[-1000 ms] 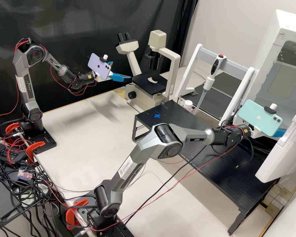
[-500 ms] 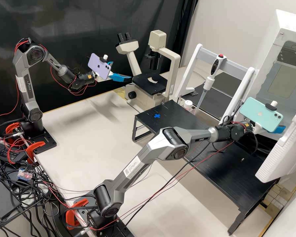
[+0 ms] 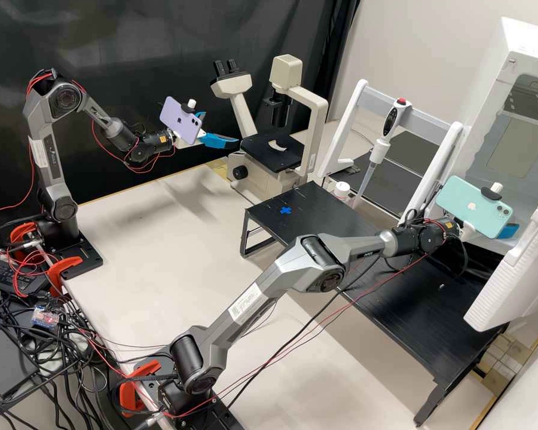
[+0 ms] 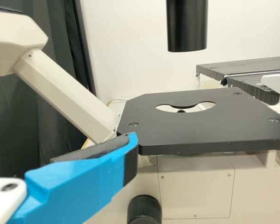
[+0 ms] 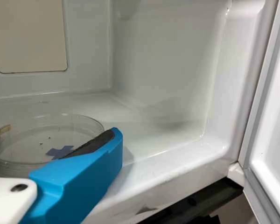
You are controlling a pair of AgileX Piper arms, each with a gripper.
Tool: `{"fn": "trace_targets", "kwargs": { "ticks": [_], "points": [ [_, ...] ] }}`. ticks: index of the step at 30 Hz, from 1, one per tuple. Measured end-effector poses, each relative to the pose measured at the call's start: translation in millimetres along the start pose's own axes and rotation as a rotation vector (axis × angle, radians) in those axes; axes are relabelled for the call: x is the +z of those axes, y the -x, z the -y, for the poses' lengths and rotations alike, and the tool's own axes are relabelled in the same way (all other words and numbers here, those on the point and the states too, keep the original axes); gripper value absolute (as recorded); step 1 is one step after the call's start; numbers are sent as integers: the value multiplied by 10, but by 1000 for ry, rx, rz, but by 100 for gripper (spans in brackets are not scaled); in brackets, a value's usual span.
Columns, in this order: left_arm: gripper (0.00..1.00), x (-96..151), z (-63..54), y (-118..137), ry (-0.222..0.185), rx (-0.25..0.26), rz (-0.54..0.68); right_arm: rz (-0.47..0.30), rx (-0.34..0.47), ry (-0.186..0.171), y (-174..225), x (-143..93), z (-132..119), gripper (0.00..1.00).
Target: Move the petri dish to the incubator
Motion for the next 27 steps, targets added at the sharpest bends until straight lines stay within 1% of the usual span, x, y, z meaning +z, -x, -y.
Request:
{"fn": "trace_targets", "kwargs": {
  "ticks": [1,2,3,8,9,13,15,16,19,20,24,27],
  "points": [
    [100,0,0,0,0,0,0,1,1,-2,-7,9,7,0],
    [100,0,0,0,0,0,0,1,1,7,-10,10,8,0],
    [100,0,0,0,0,0,0,3,3,8,-12,23,3,0],
    [100,0,0,0,0,0,0,12,13,10,-9,69,-44,0],
    [100,0,0,0,0,0,0,14,15,11,-8,80,-55,100],
    [100,0,0,0,0,0,0,16,20,18,-7,86,-64,100],
    [100,0,0,0,0,0,0,18,22,28,-7,88,-66,100],
    [100,0,0,0,0,0,0,19,23,41,-7,89,-67,100],
    [100,0,0,0,0,0,0,20,25,54,-7,89,-68,100],
    [100,0,0,0,0,0,0,20,25,63,-7,89,-69,100],
    [100,0,0,0,0,0,0,20,25,67,-7,89,-69,100],
    [100,0,0,0,0,0,0,31,6,57,-7,137,-14,100]
  ]
}}
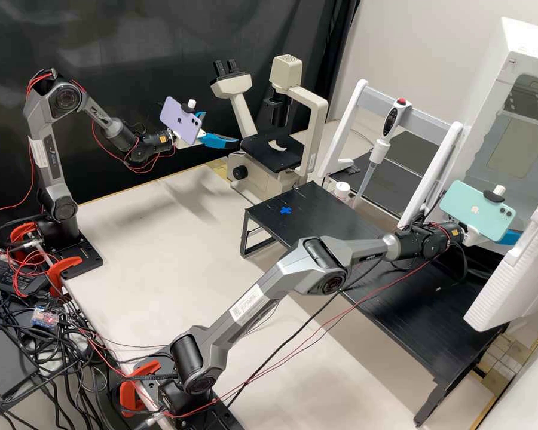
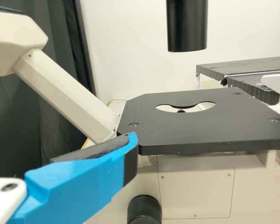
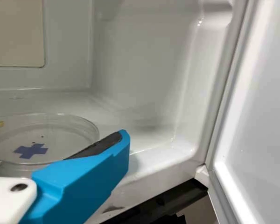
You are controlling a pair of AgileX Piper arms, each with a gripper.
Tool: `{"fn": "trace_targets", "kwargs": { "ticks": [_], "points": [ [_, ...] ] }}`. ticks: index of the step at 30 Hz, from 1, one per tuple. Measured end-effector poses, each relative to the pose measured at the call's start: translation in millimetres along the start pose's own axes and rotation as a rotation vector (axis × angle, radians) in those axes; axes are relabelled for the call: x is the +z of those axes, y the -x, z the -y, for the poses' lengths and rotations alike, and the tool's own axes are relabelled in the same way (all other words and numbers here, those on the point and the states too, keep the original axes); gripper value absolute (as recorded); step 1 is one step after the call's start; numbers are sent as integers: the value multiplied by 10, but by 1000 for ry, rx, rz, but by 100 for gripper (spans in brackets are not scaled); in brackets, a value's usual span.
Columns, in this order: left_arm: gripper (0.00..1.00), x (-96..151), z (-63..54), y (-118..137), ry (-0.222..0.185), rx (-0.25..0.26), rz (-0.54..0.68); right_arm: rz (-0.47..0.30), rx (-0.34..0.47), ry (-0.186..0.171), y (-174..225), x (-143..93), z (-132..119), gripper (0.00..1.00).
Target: Move the petri dish to the incubator
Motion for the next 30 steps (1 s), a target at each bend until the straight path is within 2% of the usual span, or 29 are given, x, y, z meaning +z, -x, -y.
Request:
{"fn": "trace_targets", "kwargs": {
  "ticks": [1,4,8,17,20,23,24,26,30],
  "points": [
    [100,0,0,0,0,0,0,-5,-7,5,0,14,27,100],
    [100,0,0,0,0,0,0,-26,-15,-23,40,47,53,100],
    [100,0,0,0,0,0,0,-37,-18,-1,149,71,18,100],
    [100,0,0,0,0,0,0,-44,21,-32,478,220,-151,100],
    [100,0,0,0,0,0,0,-48,40,-17,605,254,-200,100],
    [100,0,0,0,0,0,0,-58,61,17,790,283,-257,100],
    [100,0,0,0,0,0,0,-63,68,17,825,285,-266,100],
    [100,0,0,0,0,0,0,-90,92,32,963,282,-311,100],
    [100,0,0,0,0,0,0,-139,138,28,1218,267,-393,100]
  ]
}}
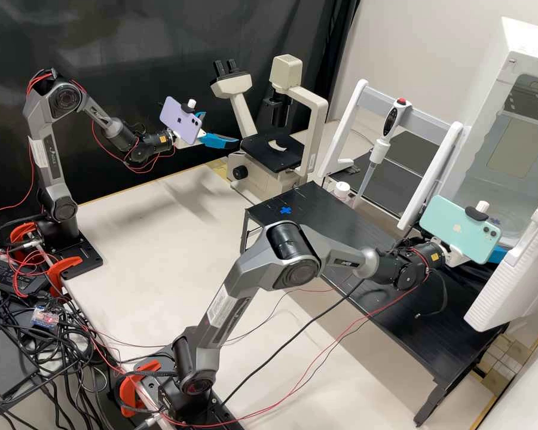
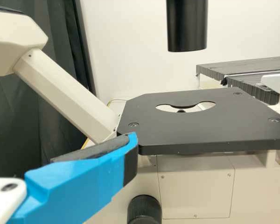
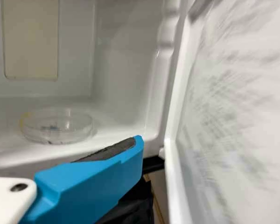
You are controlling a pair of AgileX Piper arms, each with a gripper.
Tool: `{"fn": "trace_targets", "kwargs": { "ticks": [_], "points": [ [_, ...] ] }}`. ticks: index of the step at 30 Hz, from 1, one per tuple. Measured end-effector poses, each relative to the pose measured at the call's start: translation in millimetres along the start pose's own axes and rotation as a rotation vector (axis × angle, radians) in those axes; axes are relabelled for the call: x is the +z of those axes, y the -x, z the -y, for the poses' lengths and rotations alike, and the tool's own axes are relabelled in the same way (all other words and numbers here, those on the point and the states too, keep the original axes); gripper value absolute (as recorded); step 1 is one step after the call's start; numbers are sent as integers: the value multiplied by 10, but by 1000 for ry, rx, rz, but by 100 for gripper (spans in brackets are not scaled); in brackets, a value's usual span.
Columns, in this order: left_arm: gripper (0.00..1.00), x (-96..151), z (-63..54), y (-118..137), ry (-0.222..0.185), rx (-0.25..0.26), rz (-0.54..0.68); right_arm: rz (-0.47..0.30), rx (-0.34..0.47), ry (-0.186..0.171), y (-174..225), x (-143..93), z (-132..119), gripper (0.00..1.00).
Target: Move the petri dish to the incubator
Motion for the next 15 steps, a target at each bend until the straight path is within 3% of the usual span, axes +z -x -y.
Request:
{"fn": "trace_targets", "kwargs": {
  "ticks": [7,15],
  "points": [
    [100,0,0,0,0,0,0,-90,77,-12,579,-115,-124,100],
    [100,0,0,0,0,0,0,-130,83,-57,1319,-265,34,100]
  ]
}}
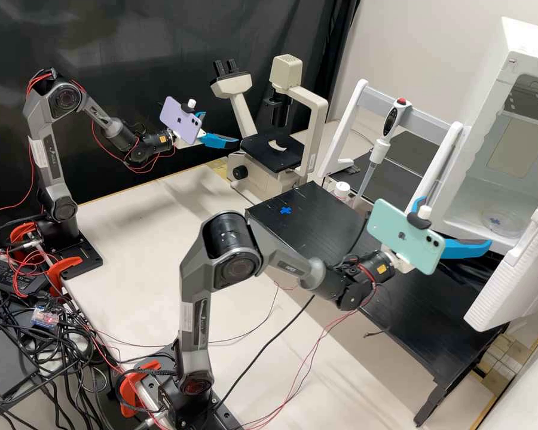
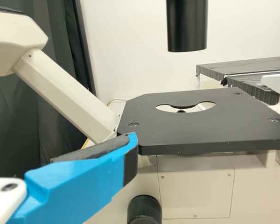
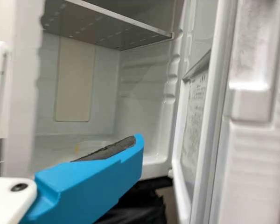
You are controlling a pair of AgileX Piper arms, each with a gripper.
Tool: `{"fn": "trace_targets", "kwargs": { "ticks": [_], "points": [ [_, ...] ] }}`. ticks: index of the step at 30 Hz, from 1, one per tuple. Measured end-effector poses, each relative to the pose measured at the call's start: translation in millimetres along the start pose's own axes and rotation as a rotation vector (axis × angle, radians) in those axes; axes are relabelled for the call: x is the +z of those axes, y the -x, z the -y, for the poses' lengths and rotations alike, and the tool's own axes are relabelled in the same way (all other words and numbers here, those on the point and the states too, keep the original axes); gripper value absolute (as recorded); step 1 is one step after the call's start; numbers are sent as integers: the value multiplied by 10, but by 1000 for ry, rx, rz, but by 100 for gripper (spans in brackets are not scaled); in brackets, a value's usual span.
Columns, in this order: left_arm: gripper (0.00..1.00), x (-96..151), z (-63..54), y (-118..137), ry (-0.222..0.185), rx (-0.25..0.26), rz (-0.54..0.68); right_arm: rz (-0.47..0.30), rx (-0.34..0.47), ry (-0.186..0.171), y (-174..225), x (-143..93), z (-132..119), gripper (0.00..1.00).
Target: Move the petri dish to the incubator
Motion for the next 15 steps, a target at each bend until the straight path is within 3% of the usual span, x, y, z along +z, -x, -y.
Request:
{"fn": "trace_targets", "kwargs": {
  "ticks": [3,10,15],
  "points": [
    [100,0,0,0,0,0,0,-16,-7,-7,248,-101,83,100],
    [100,0,0,0,0,0,0,-140,-3,-26,920,-418,285,100],
    [100,0,0,0,0,0,0,-198,5,-97,1307,-553,295,100]
  ]
}}
